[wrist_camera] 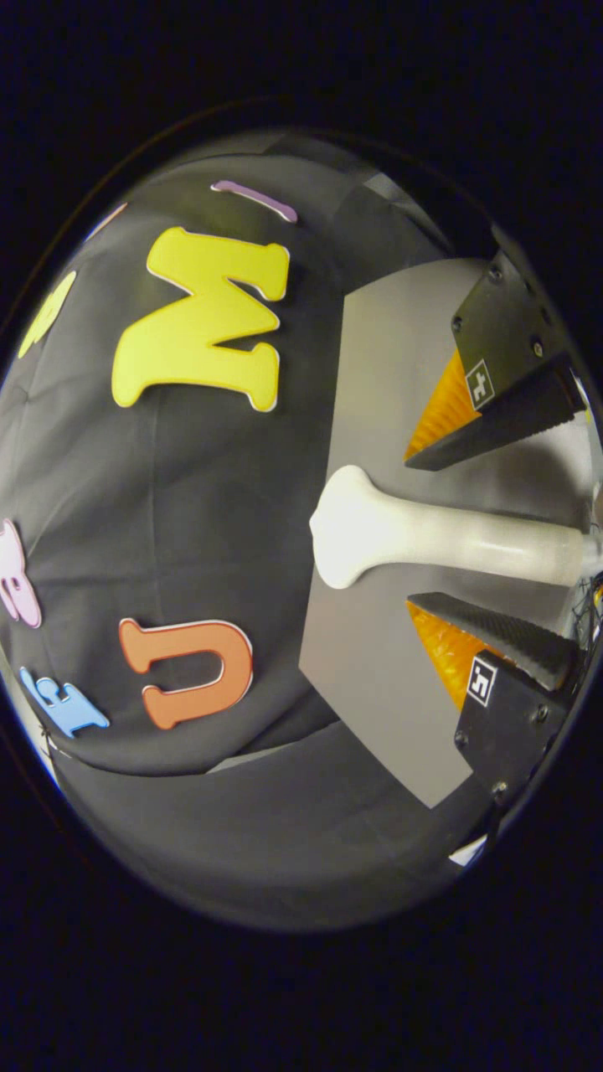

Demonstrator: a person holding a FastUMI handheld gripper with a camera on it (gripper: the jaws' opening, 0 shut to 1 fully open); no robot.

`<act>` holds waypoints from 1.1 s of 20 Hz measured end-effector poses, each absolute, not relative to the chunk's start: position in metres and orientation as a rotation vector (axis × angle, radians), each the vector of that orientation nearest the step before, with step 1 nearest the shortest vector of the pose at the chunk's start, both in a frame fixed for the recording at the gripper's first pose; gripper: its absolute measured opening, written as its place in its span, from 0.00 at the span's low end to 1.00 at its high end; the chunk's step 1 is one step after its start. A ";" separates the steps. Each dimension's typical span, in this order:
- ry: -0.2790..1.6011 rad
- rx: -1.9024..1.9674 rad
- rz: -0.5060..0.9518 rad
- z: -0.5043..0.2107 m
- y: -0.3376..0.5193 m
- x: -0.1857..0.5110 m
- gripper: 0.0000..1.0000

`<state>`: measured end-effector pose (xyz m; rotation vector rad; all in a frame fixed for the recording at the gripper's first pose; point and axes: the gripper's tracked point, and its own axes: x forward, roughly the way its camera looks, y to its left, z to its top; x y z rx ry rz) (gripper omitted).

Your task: Iron the clothes twice with a garment steamer, once on the left side and once on the right side.

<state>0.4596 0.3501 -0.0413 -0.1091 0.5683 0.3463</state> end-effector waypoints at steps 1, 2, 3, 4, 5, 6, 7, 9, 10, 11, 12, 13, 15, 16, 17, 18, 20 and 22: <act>0.604 -0.108 0.337 -0.047 0.353 0.465 0.88; 0.633 -0.109 0.328 -0.051 0.355 0.469 0.86; 0.662 -0.110 0.311 -0.055 0.355 0.472 0.79; 0.701 -0.102 0.304 -0.063 0.356 0.473 0.74; 0.742 -0.081 0.295 -0.069 0.357 0.474 0.66; 0.732 -0.073 0.281 -0.067 0.356 0.478 0.61; 0.760 -0.074 0.279 -0.067 0.357 0.483 0.54; 0.763 -0.082 0.272 -0.069 0.357 0.478 0.47; 0.760 -0.075 0.282 -0.067 0.358 0.475 0.45; 0.746 -0.058 0.294 -0.063 0.358 0.475 0.44; 0.725 -0.052 0.292 -0.059 0.355 0.475 0.43; 0.692 -0.042 0.290 -0.052 0.352 0.473 0.42; 0.615 -0.030 0.307 -0.031 0.351 0.463 0.41; 0.582 -0.032 0.313 -0.022 0.348 0.457 0.41; 0.560 -0.023 0.335 -0.017 0.348 0.447 0.40; 0.543 -0.006 0.361 -0.015 0.350 0.435 0.40; 0.492 0.012 0.374 -0.006 0.342 0.410 0.39; 0.415 0.033 0.394 0.007 0.333 0.380 0.39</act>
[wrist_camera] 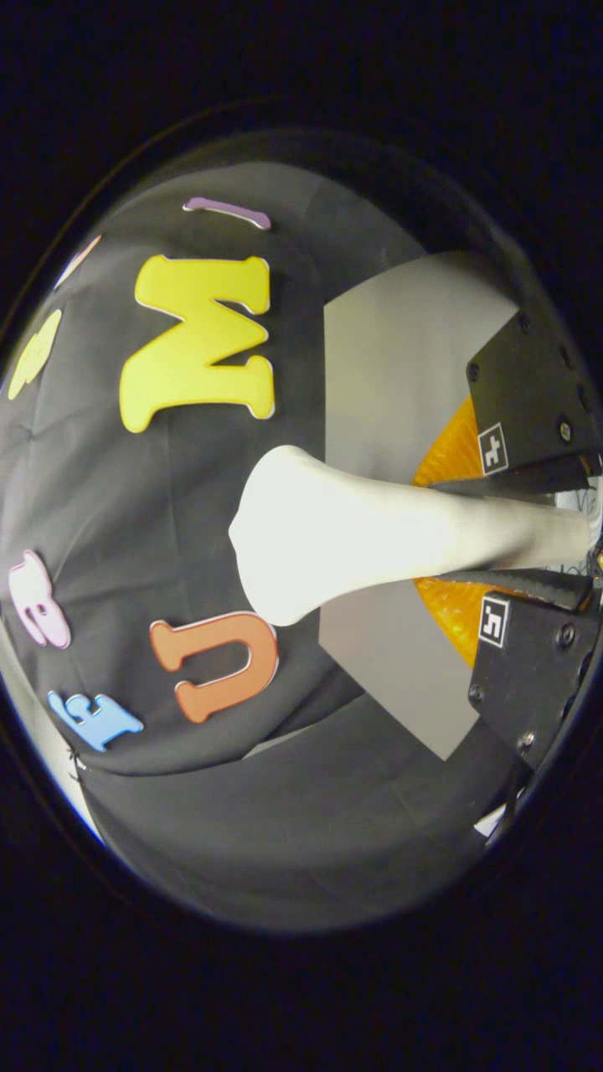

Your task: Iron the clothes twice with a garment steamer, once on the left side and once on the right side.

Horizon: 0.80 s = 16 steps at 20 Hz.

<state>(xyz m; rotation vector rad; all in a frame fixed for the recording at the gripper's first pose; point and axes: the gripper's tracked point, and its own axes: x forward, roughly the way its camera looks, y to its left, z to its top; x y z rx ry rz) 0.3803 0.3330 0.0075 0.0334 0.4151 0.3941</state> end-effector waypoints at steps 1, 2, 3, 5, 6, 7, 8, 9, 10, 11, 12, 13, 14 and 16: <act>0.376 0.048 0.406 0.017 0.326 0.364 0.39; 0.341 0.059 0.410 0.026 0.319 0.351 0.39; 0.308 0.064 0.407 0.036 0.308 0.336 0.39; 0.247 0.091 0.406 0.056 0.287 0.304 0.39; 0.222 0.103 0.404 0.065 0.278 0.291 0.39; 0.194 0.110 0.400 0.077 0.265 0.276 0.39; 0.174 0.114 0.396 0.085 0.254 0.261 0.39; 0.150 0.123 0.387 0.095 0.242 0.249 0.39; 0.121 0.119 0.373 0.104 0.227 0.236 0.39; 0.102 0.125 0.355 0.111 0.214 0.225 0.39; 0.091 0.130 0.341 0.118 0.203 0.216 0.39; 0.078 0.138 0.326 0.124 0.190 0.205 0.39; 0.066 0.135 0.304 0.128 0.177 0.197 0.39; 0.048 0.138 0.261 0.136 0.147 0.185 0.39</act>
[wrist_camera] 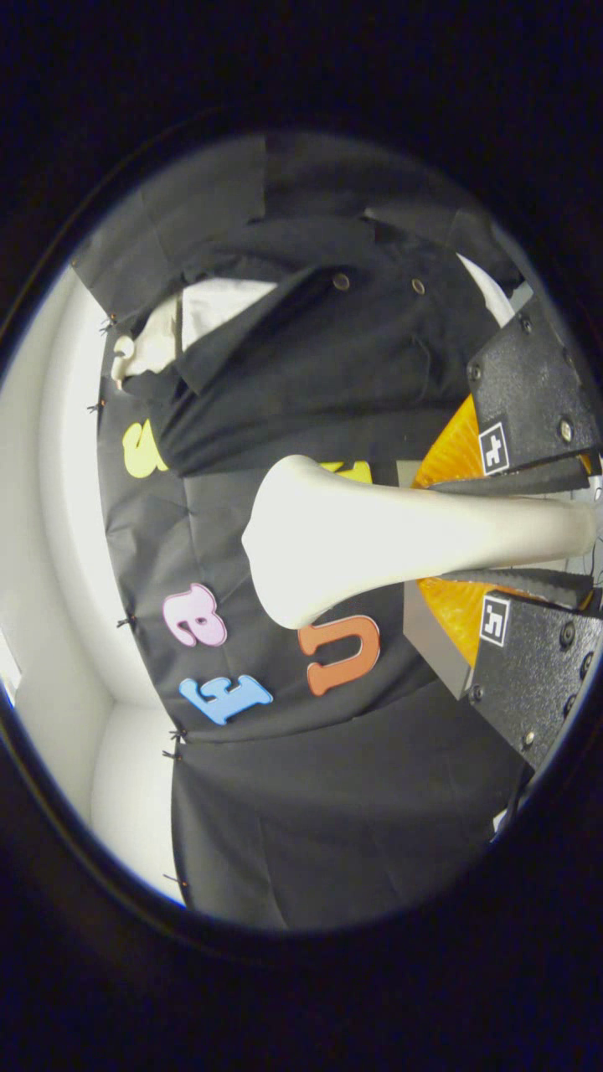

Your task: Iron the clothes twice with a garment steamer, once on the left side and once on the right side.

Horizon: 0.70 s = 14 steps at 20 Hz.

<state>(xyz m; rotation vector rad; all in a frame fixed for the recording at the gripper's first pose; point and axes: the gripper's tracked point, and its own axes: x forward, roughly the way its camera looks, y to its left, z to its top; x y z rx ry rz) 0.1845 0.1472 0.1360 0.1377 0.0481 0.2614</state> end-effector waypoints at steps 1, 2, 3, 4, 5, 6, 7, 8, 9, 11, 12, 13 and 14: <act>0.038 0.136 0.240 0.141 0.133 0.177 0.39; 0.024 0.135 0.217 0.147 0.115 0.172 0.39; 0.013 0.128 0.199 0.154 0.101 0.170 0.39; -0.004 0.131 0.183 0.162 0.091 0.171 0.39; -0.020 0.127 0.168 0.171 0.081 0.173 0.39; -0.036 0.126 0.155 0.179 0.071 0.174 0.39; -0.046 0.123 0.147 0.187 0.063 0.179 0.39; -0.056 0.120 0.137 0.196 0.056 0.184 0.39; -0.066 0.115 0.127 0.204 0.050 0.189 0.39; -0.104 0.092 0.097 0.225 0.037 0.201 0.39; -0.116 0.083 0.085 0.232 0.032 0.208 0.39; -0.123 0.081 0.081 0.240 0.031 0.215 0.39; -0.127 0.075 0.071 0.246 0.029 0.222 0.39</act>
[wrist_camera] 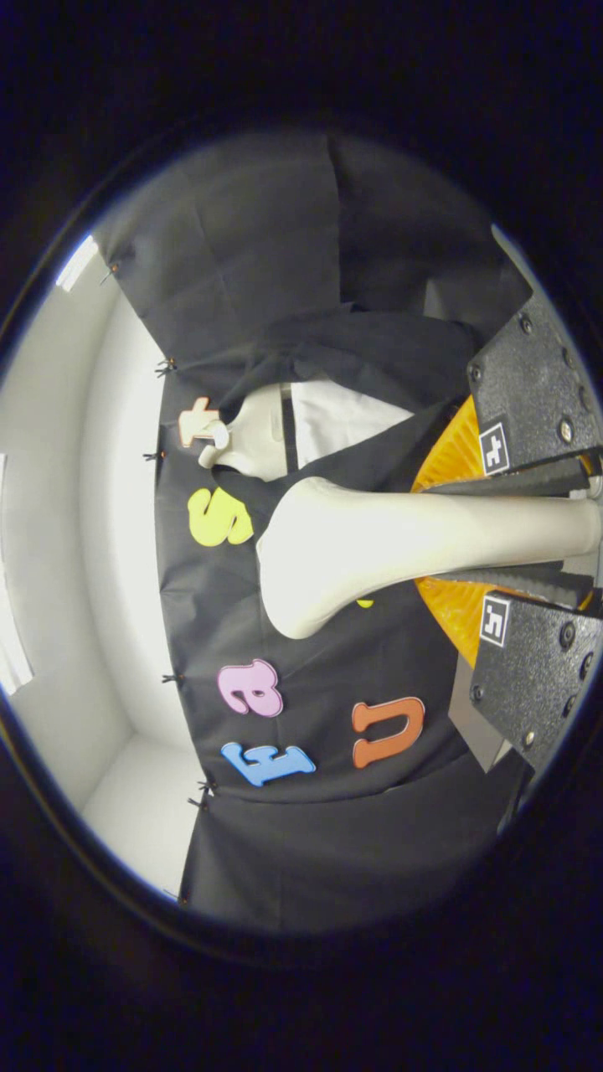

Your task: Iron the clothes twice with a garment steamer, once on the left side and once on the right side.

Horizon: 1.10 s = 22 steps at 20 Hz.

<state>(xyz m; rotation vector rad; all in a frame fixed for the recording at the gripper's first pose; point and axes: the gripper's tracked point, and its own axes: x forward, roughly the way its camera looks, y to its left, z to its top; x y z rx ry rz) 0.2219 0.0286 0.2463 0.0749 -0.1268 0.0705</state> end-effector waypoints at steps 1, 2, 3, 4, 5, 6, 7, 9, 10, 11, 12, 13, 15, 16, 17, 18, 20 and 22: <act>-0.136 0.070 0.054 0.252 0.025 0.230 0.39; -0.142 0.061 0.036 0.257 0.021 0.238 0.39; -0.145 0.056 0.020 0.262 0.017 0.245 0.39; -0.146 0.057 0.011 0.265 0.015 0.252 0.39; -0.142 0.057 0.000 0.268 0.013 0.259 0.39; -0.140 0.056 -0.016 0.269 0.009 0.268 0.39; -0.132 0.047 -0.033 0.269 0.004 0.276 0.39; -0.124 0.033 -0.070 0.268 -0.006 0.288 0.39; -0.112 0.027 -0.084 0.264 -0.010 0.292 0.39; -0.103 0.024 -0.091 0.260 -0.012 0.295 0.39; -0.093 0.015 -0.099 0.256 -0.013 0.298 0.39; -0.085 0.000 -0.107 0.251 -0.014 0.300 0.39; -0.073 -0.027 -0.111 0.242 -0.014 0.302 0.39; -0.068 -0.039 -0.116 0.237 -0.015 0.303 0.39; -0.064 -0.050 -0.121 0.231 -0.016 0.303 0.39; -0.058 -0.058 -0.127 0.226 -0.016 0.303 0.39; -0.046 -0.065 -0.135 0.215 -0.019 0.303 0.39; -0.032 -0.071 -0.140 0.202 -0.022 0.302 0.39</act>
